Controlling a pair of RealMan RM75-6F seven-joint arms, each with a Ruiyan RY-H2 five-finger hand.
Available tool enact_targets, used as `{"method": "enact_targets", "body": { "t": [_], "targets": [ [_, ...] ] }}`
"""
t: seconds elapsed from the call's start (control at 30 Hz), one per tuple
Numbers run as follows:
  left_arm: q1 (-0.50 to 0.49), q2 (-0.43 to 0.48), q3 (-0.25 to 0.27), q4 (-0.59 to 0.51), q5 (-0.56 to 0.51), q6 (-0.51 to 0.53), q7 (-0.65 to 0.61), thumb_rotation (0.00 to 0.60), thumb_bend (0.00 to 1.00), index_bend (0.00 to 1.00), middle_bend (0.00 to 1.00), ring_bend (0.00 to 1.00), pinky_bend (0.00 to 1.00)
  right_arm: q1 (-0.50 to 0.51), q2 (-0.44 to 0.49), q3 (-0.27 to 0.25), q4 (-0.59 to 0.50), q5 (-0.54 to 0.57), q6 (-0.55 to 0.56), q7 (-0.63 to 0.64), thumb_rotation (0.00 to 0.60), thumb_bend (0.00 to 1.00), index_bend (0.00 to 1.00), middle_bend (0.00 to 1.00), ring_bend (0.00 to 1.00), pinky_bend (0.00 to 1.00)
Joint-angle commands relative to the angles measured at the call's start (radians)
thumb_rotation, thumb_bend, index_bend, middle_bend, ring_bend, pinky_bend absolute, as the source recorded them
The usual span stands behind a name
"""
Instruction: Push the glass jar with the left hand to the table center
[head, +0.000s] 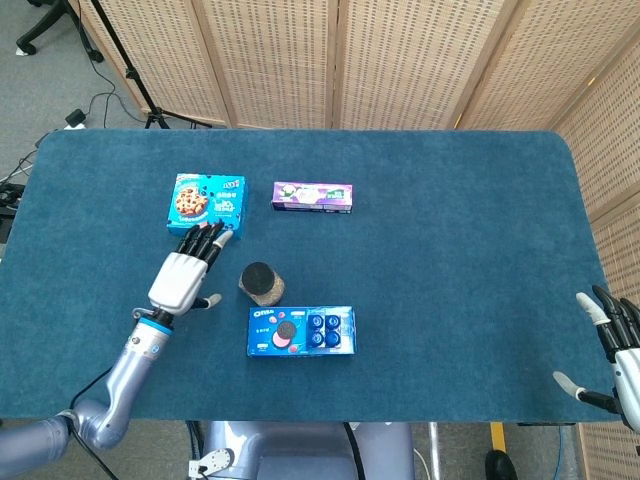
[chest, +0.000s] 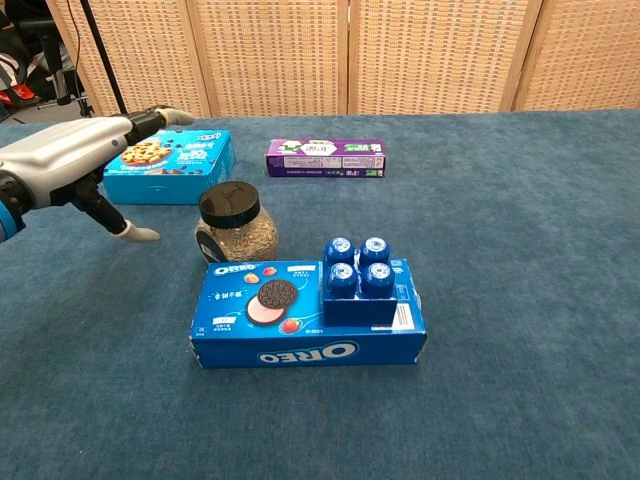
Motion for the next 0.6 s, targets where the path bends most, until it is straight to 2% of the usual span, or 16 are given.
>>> {"method": "enact_targets", "body": {
  "t": [0.03,0.6],
  "targets": [
    [-0.013,-0.03,-0.001,0.023,-0.008,0.0,0.01,0.6,0.0,0.0,0.0,0.0,0.0,0.002,0.0,0.002,0.002,0.004,-0.004,0.004,0.6,0.0,0.0,0.0,0.0,0.0],
    [-0.107,-0.227,-0.044,0.183,-0.043,-0.003,0.064,0.6,0.0,0.0,0.0,0.0,0.0,0.004,0.011,0.006,0.004,0.016,-0.006,0.036,0.6,0.0,0.0,0.0,0.0,0.0]
  ]
}}
